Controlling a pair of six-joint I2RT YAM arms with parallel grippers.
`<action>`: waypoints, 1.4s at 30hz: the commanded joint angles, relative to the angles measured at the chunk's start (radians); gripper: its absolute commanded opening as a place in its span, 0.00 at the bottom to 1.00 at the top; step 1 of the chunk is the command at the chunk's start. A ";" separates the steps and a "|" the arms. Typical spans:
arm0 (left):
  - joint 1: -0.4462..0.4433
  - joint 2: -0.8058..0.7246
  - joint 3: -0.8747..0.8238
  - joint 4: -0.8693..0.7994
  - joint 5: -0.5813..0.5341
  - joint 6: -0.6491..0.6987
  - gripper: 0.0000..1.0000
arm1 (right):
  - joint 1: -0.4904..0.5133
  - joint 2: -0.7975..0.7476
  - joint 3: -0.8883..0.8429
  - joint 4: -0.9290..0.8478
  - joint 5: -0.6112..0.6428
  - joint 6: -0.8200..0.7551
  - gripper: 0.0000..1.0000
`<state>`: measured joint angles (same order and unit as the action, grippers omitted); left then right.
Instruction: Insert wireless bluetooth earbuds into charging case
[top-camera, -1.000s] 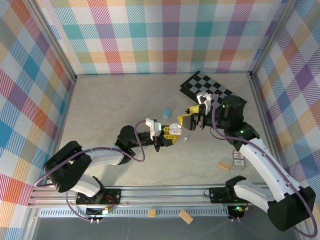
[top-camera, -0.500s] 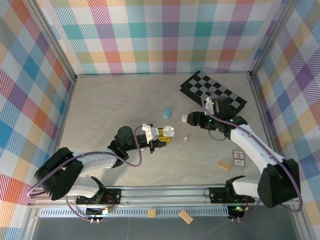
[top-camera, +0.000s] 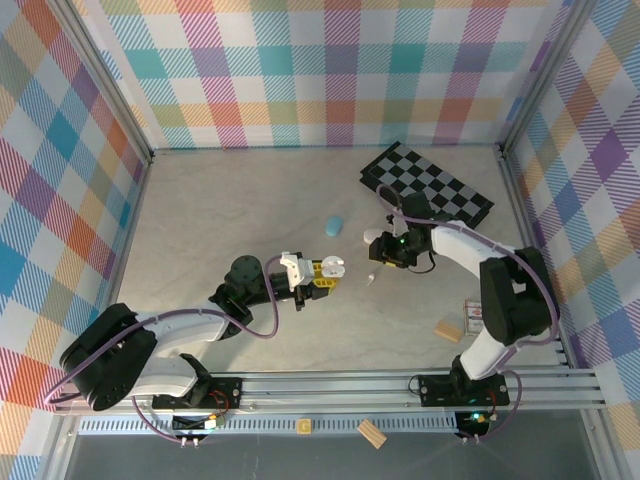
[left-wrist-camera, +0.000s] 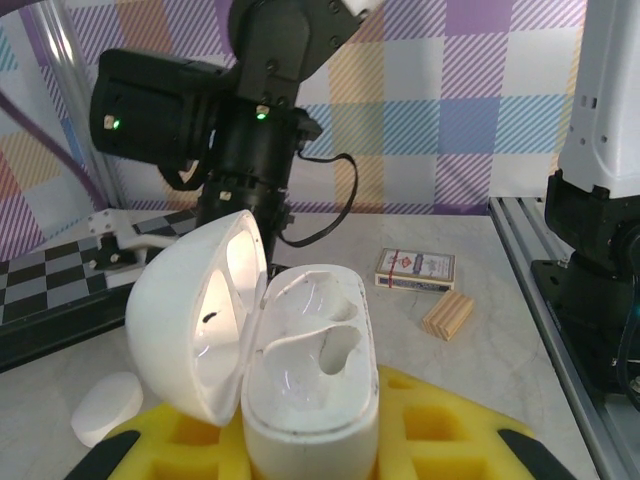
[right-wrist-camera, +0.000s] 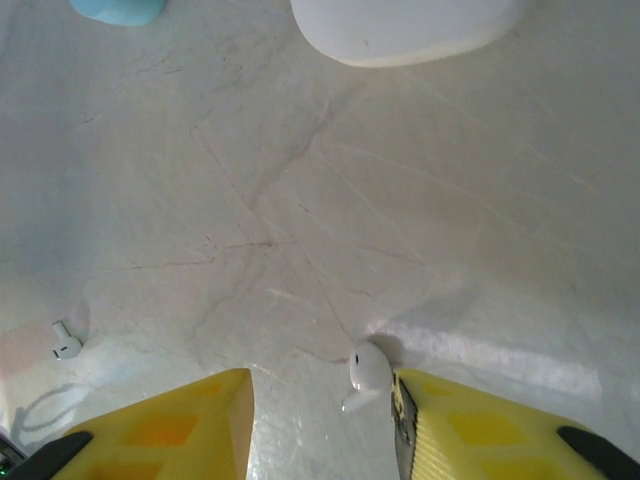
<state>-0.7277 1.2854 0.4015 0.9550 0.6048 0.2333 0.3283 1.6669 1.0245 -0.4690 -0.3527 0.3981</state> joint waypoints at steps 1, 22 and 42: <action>0.010 -0.026 -0.006 -0.014 0.014 0.022 0.14 | -0.001 0.055 0.037 -0.030 -0.057 -0.054 0.40; 0.010 -0.026 0.011 -0.067 0.027 0.041 0.14 | 0.003 0.140 0.014 -0.038 -0.145 -0.104 0.32; 0.010 -0.032 0.008 -0.075 0.017 0.047 0.14 | 0.020 0.139 -0.024 -0.061 -0.149 -0.127 0.32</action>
<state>-0.7277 1.2648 0.4015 0.8875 0.6117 0.2562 0.3305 1.8240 1.0264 -0.4877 -0.4755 0.2970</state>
